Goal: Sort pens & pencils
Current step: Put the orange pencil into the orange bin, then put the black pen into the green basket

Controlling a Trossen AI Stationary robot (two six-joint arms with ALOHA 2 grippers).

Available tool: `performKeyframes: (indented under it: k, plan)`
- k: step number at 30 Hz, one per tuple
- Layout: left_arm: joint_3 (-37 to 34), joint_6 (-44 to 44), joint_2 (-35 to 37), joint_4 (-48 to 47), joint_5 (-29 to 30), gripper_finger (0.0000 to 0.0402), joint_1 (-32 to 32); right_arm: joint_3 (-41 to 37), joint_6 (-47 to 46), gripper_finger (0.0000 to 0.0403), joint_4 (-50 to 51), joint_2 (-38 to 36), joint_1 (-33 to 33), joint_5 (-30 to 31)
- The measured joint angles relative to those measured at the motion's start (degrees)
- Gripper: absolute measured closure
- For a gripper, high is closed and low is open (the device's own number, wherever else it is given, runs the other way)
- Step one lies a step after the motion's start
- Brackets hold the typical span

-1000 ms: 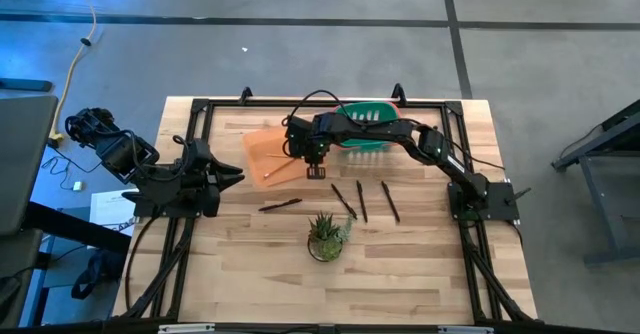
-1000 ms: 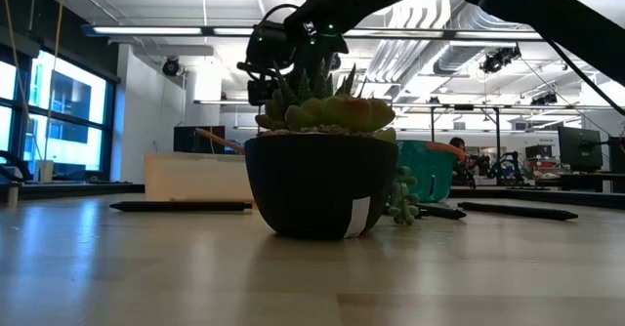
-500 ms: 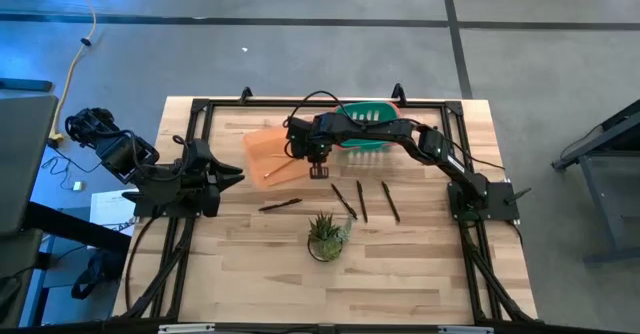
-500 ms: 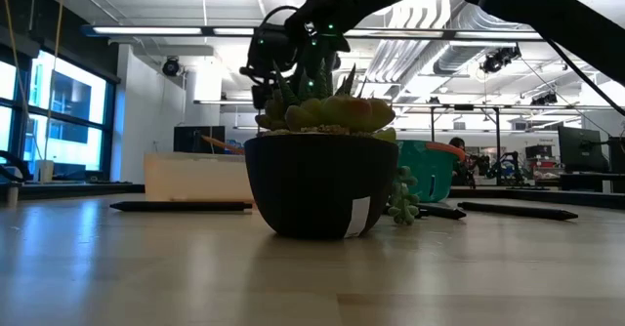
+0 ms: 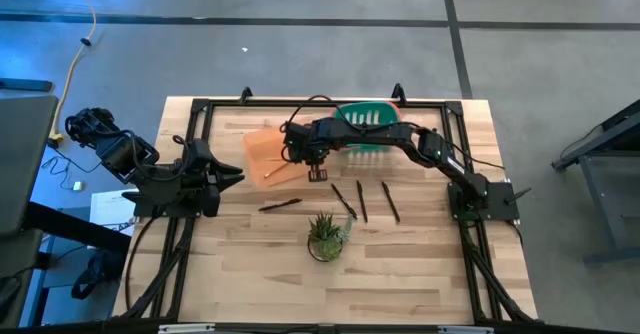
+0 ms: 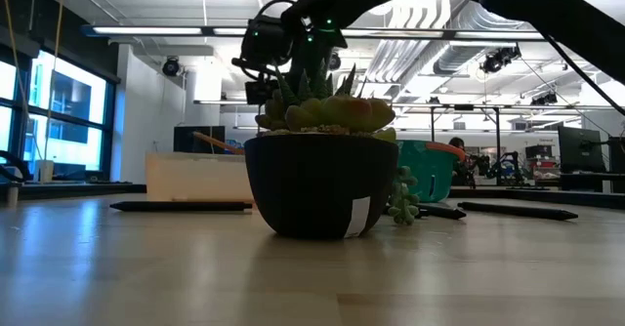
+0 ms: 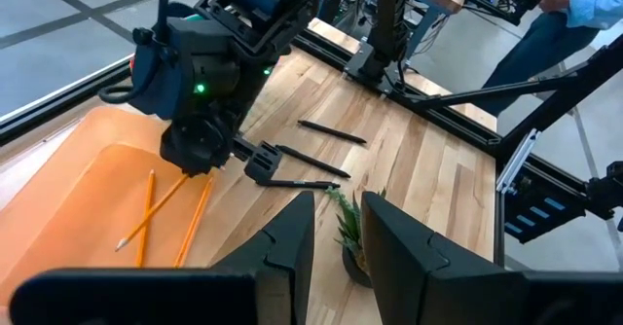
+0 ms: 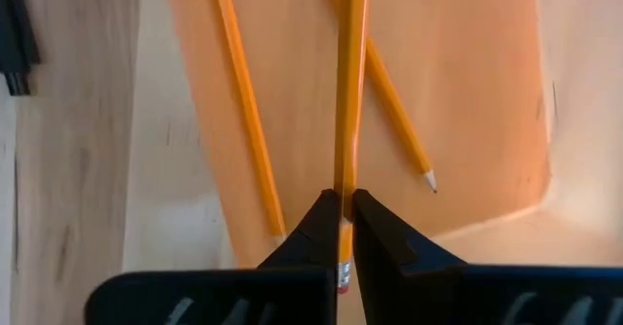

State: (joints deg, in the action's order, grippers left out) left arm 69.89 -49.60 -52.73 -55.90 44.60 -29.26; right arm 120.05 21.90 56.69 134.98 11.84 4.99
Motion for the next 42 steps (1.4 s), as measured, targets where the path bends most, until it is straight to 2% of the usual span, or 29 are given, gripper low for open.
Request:
performKeyframes:
  k: [13, 28, 42]
  plan:
    - [0.0, 0.0, 0.0, 0.0, 0.0, 0.0325, 0.0, 0.0, 1.11, 0.0354, 0.42, 0.0, 0.1, -2.01]
    - [0.0, 0.0, 0.0, -0.11, 0.0, 0.0325, 0.0, 0.04, -0.71, 0.0352, 0.62, 0.0, 0.1, -2.01]
    - [-0.02, 0.04, -0.02, -1.36, 0.02, 0.0325, -0.01, 13.21, -2.96, 0.0352, 6.72, -0.04, 0.17, -1.99]
